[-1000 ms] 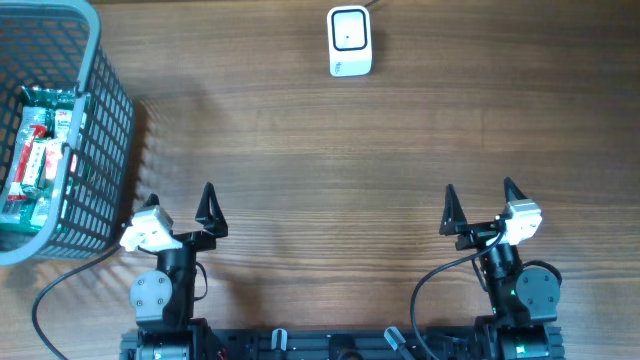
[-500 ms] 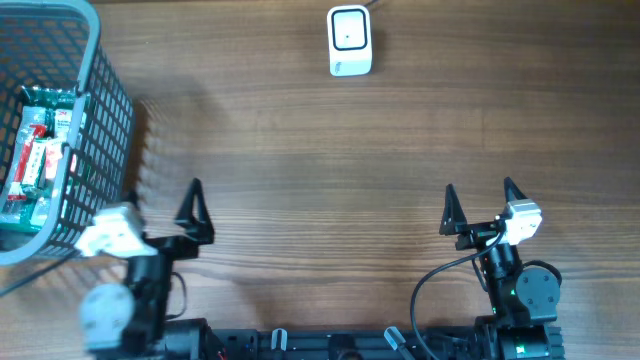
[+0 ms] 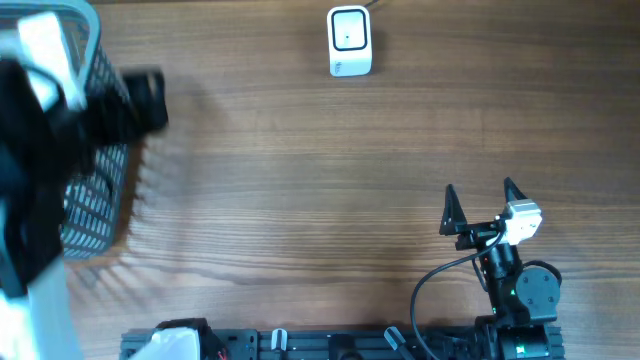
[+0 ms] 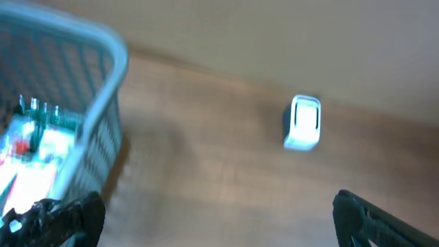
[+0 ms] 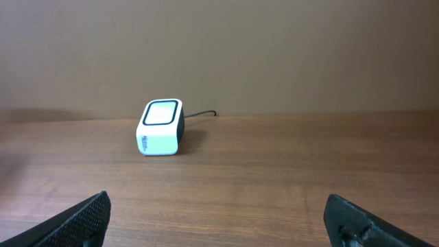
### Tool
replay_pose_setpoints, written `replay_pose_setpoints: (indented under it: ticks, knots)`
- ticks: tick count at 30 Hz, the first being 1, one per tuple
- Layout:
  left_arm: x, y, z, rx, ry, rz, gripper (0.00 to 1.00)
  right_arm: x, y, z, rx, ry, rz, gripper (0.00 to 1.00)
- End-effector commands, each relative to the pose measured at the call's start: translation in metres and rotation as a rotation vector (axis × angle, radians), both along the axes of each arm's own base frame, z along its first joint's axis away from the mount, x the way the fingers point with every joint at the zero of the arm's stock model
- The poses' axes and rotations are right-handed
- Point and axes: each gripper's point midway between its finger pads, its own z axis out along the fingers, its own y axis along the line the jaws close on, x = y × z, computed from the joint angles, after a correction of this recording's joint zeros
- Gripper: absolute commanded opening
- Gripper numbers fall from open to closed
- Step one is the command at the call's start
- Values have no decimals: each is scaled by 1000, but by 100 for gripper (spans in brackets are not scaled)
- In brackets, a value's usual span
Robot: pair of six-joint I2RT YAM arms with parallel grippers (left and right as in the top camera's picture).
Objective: Scan the item barcode
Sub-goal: 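Reach the left gripper into the basket toward the green cylinder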
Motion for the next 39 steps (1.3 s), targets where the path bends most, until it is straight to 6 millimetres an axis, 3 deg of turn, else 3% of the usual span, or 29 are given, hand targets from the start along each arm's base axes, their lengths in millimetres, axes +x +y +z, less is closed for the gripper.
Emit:
replay_pose_setpoints:
  ticks: [1,3,6,11,16,19,22,31,39]
  knots:
    - [37,-1,22,14,-49,-29,100,0,-1,2,-4,-11,-5,100]
    - [56,8,31,149,-100,-53,100,0,-1,2,-4,-11,-5,100]
    - [66,48,37,263,-113,106,100,0,-1,2,-4,-11,-5,100]
    - [49,137,31,350,-38,393,100,0,-1,2,-4,-11,-5,100]
    - [35,183,22,301,-12,464,100,0,-1,2,-4,-11,-5,100]
    - [28,207,-1,254,63,489,100,0,-1,2,-4,-11,-5,100]
    - [29,221,-28,199,143,489,100,0,-1,2,-4,-11,-5,100]
    - [46,235,-144,51,507,405,100,0,-1,2,-4,-11,-5,100]
    - [41,232,-195,-24,686,375,100,0,-1,2,-4,-11,-5,100]
